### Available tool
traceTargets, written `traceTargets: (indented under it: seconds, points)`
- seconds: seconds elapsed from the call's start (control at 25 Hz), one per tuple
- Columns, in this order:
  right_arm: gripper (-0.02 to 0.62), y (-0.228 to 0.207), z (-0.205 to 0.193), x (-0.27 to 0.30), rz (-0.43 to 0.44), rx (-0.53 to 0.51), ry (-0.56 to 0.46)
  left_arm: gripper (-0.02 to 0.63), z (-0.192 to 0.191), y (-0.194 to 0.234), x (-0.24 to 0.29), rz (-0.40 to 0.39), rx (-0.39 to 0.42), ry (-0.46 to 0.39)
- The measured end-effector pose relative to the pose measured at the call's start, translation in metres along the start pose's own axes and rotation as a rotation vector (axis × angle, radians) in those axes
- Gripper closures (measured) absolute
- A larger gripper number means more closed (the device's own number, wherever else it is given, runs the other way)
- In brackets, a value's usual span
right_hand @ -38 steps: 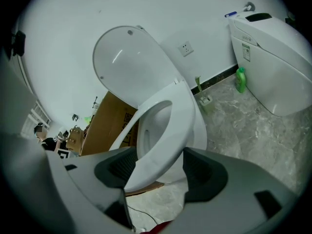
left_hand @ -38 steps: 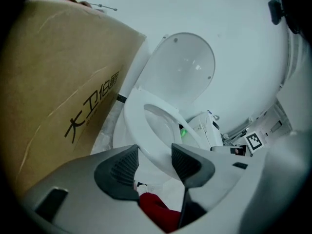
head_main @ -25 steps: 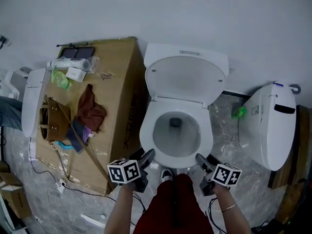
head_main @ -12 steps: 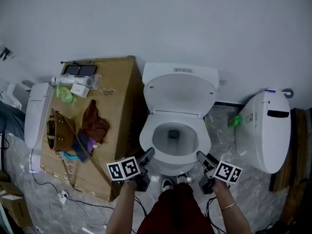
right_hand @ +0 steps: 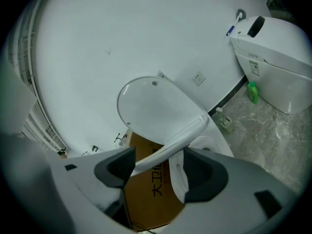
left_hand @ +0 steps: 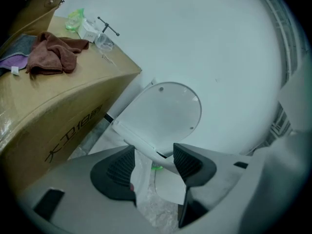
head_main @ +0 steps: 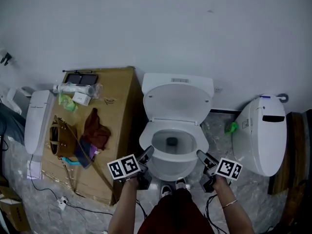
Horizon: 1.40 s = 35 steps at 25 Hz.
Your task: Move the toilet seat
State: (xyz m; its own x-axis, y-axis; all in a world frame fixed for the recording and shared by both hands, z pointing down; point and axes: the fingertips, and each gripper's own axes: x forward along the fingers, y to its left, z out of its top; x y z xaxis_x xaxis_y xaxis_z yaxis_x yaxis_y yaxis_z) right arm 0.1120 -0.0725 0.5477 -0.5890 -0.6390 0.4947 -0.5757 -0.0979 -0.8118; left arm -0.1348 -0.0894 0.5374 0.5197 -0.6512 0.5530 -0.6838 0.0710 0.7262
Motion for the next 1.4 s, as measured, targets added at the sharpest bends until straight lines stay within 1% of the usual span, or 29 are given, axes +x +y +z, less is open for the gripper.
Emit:
traceTargets:
  seconds: [0.12,0.44,0.56,0.72,0.84,0.92,0.96,1.12,1.2,1.4]
  points:
    - [0.301,0.004,0.005,-0.004,0.008,-0.016,-0.018,0.377,0.006,-0.003,0.001,0.001,-0.009,-0.008]
    - [0.301,0.018,0.019,-0.021,0.02,-0.122,-0.061,0.373,0.03,-0.016,0.006,-0.016,-0.053,-0.06]
    - [0.302,0.028,0.018,-0.018,0.042,-0.179,-0.054,0.371,0.04,-0.022,0.01,-0.021,-0.074,-0.079]
    - [0.305,0.039,0.021,-0.006,0.063,-0.242,-0.035,0.368,0.048,-0.027,0.014,-0.025,-0.087,-0.083]
    - [0.336,0.044,0.029,-0.003,0.073,-0.262,-0.059,0.368,0.056,-0.031,0.017,-0.026,-0.102,-0.096]
    - [0.404,0.046,0.034,-0.002,0.056,-0.299,-0.078,0.367,0.061,-0.033,0.019,-0.031,-0.111,-0.105]
    - [0.416,0.048,0.037,-0.001,0.049,-0.321,-0.087,0.367,0.063,-0.034,0.019,-0.036,-0.116,-0.11]
    - [0.423,0.057,0.048,0.004,0.038,-0.383,-0.079,0.362,0.07,-0.038,0.022,-0.058,-0.128,-0.131]
    - [0.423,0.059,0.055,0.006,0.037,-0.389,-0.079,0.36,0.076,-0.041,0.024,-0.066,-0.136,-0.139]
    - [0.423,0.066,0.071,0.014,0.012,-0.385,-0.118,0.359,0.089,-0.047,0.028,-0.093,-0.161,-0.172]
